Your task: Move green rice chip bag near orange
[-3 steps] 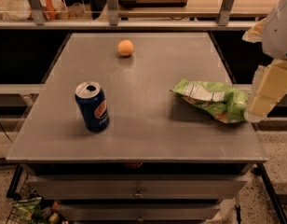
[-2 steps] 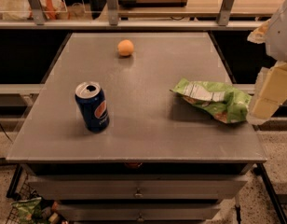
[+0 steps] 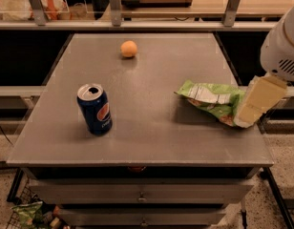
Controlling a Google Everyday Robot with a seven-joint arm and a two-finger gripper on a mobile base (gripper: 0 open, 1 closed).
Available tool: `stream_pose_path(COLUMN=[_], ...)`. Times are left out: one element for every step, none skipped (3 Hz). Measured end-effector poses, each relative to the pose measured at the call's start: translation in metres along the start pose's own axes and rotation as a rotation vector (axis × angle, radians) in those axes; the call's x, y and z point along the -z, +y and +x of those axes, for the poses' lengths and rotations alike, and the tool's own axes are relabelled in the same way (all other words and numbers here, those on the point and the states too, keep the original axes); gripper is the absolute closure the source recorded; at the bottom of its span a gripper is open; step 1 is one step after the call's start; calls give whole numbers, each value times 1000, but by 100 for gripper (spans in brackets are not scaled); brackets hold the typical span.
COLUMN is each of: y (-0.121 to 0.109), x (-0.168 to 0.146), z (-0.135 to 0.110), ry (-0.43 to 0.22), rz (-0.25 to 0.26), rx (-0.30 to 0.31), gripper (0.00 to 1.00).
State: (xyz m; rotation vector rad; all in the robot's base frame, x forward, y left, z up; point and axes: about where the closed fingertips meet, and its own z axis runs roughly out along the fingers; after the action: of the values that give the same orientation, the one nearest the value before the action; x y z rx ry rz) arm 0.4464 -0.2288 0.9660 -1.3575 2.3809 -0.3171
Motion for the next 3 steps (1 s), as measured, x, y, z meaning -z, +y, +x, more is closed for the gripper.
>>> stream_pose_path(y=[-12,-16,-5], x=[-27,-49,-66], z=[-14,-30,-43], ry=[-20,-36,-31], rz=[23,2,-52], rx=[-71,-116,-145], gripper=[0,0,0])
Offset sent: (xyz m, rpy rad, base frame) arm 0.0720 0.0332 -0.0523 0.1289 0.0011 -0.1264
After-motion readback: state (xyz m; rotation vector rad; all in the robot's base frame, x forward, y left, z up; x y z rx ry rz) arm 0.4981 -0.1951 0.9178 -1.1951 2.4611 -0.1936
